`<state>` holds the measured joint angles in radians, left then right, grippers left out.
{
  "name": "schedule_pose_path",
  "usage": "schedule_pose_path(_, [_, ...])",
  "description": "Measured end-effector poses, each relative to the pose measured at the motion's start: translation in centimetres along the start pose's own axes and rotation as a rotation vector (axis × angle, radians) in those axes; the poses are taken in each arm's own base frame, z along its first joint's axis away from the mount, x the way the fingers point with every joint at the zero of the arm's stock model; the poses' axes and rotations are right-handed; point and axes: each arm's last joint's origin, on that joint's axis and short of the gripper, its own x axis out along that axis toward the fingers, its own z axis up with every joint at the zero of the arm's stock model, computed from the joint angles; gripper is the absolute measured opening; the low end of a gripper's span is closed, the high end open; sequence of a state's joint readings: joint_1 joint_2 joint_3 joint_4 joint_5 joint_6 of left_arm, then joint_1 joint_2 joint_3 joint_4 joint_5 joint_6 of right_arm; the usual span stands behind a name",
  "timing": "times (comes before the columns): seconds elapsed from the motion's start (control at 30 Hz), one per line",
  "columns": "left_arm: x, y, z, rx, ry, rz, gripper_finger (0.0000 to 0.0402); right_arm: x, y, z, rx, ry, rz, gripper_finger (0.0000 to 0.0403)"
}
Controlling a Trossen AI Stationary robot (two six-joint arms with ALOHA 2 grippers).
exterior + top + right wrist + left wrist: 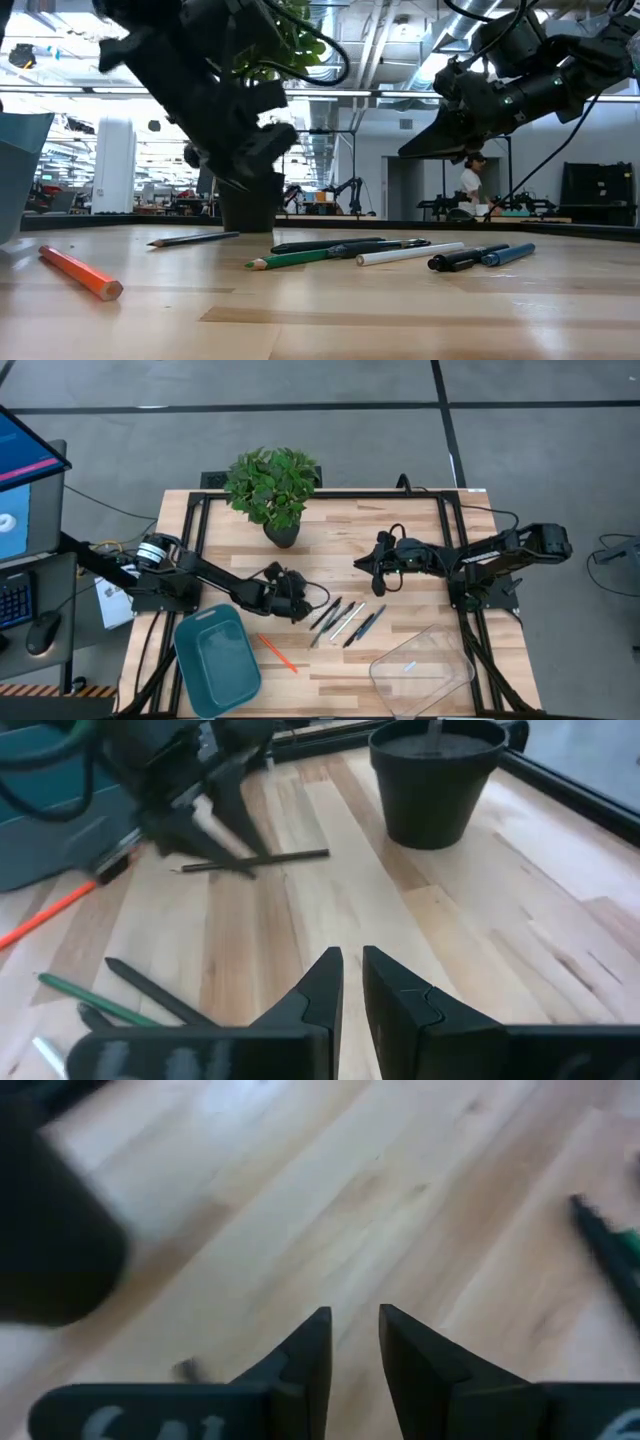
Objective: Sort pens & pencils
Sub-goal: Put the black pencil into the blue bin
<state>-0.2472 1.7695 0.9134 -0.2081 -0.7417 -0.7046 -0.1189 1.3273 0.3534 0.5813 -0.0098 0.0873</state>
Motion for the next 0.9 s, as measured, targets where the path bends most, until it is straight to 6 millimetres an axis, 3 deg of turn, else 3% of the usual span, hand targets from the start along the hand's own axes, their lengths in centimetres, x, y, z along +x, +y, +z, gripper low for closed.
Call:
schedule_pose_path(0.27, [-0.8, 0.4, -0.6, 0.039, 0.081, -0.008, 0.0078, 0.0, 1.4, -0.2, 0.034, 0.015, 0.069, 0.0066])
schedule_pose_path(0.53, [-1.1, 1.7, -1.6, -0.102, 0.118, 0.147, 0.0078, -0.1, 2.6, -0.5, 0.046, 0.04, 0.118, 0.0066])
schedule_pose_path(0.9, [-1.0, 1.1, -1.5, -0.242, 0.117, 0.098, 0.0078, -0.1, 2.7, -0.5, 0.051, 0.039, 0.12, 0.0066])
